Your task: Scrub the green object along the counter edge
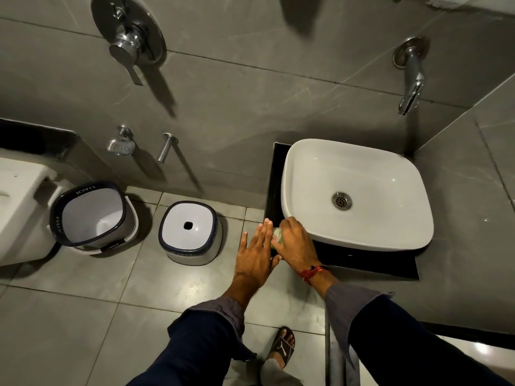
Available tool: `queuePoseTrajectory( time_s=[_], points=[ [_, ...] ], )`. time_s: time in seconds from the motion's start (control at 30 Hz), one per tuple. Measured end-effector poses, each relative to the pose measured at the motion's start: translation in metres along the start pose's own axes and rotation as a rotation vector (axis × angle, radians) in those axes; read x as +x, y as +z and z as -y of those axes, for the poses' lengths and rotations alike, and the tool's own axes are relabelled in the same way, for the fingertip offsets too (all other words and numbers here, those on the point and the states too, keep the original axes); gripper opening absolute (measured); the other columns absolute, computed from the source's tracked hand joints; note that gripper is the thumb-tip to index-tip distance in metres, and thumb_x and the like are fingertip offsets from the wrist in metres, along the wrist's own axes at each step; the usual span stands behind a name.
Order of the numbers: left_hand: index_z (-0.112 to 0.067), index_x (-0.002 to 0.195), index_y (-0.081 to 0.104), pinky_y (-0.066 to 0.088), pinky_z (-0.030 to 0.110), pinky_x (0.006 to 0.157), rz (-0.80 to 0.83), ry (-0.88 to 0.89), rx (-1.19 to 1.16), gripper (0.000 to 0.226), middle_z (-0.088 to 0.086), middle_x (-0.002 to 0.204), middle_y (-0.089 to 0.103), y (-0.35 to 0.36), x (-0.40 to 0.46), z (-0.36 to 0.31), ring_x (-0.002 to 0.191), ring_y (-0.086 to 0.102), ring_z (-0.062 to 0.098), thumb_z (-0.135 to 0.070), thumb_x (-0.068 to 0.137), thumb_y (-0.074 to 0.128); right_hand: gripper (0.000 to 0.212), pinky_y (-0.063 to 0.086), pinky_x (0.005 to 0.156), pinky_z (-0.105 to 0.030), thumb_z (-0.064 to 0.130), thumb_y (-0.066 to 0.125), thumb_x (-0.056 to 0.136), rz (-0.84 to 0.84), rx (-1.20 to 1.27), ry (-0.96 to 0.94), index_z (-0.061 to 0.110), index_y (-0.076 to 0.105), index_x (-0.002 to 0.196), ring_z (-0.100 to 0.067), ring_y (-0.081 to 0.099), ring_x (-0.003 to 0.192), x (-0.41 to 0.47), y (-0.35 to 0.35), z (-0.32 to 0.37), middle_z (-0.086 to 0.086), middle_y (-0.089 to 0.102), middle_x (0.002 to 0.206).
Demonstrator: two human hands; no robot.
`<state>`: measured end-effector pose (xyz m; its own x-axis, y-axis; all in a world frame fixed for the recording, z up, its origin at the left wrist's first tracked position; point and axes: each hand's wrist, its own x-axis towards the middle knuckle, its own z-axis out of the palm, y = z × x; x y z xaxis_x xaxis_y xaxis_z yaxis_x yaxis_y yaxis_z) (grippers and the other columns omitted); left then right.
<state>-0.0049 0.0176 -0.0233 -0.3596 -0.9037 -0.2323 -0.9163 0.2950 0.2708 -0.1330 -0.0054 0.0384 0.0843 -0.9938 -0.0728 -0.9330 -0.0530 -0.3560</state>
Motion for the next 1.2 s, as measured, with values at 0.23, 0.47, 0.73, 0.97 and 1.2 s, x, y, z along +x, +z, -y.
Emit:
queuePoseTrajectory(
  time_s=[0.23,0.47,0.73,0.97,1.2],
  points=[
    [-0.017,0.157,-0.015,0.006,0.051,0.127,0.009,-0.027,-0.017,0.086,0.002,0.168,-0.015,0.0,-0.004,0.001,0.155,-0.01,0.021,-0.064,0.1,0.028,0.03,0.053,0.099,-0.037,0.016,0.061,0.093,0.039,0.203,-0.038,0.012,0.056,0.122,-0.021,0.058,0.107,-0.014,0.005,-0.017,-0.008,0.057,0.119],
    [-0.017,0.158,-0.013,0.005,0.049,0.127,0.017,-0.065,-0.03,0.085,0.002,0.168,-0.017,-0.004,-0.007,0.001,0.155,-0.012,0.019,-0.062,0.101,0.029,0.026,0.054,0.092,-0.034,0.021,0.063,0.094,-0.002,0.222,0.014,0.007,0.059,0.116,-0.024,0.061,0.103,-0.011,0.013,-0.005,-0.011,0.06,0.115],
    [-0.016,0.158,-0.014,0.005,0.05,0.127,0.028,-0.055,-0.012,0.086,0.003,0.168,-0.017,-0.003,-0.007,-0.001,0.155,-0.012,0.021,-0.063,0.1,0.029,0.033,0.051,0.092,-0.031,0.021,0.07,0.089,0.042,0.219,0.013,0.008,0.061,0.118,-0.024,0.059,0.109,-0.002,0.009,-0.003,-0.01,0.059,0.118],
    [-0.016,0.158,-0.012,0.004,0.05,0.127,0.014,-0.057,0.001,0.087,0.005,0.169,-0.014,0.0,-0.004,-0.003,0.156,-0.011,0.022,-0.064,0.099,0.03,0.035,0.055,0.094,-0.037,0.031,0.062,0.096,0.044,0.074,0.025,0.003,0.061,0.116,-0.028,0.063,0.106,0.004,0.004,-0.001,-0.016,0.061,0.119],
    [-0.015,0.157,-0.014,0.003,0.05,0.127,0.014,-0.065,0.004,0.087,0.005,0.168,-0.014,0.008,-0.007,-0.004,0.155,-0.011,0.022,-0.063,0.1,0.032,0.046,0.056,0.095,-0.04,0.041,0.059,0.096,0.023,0.093,0.146,0.001,0.061,0.119,-0.029,0.062,0.107,-0.002,0.005,0.009,-0.018,0.062,0.119]
  ],
)
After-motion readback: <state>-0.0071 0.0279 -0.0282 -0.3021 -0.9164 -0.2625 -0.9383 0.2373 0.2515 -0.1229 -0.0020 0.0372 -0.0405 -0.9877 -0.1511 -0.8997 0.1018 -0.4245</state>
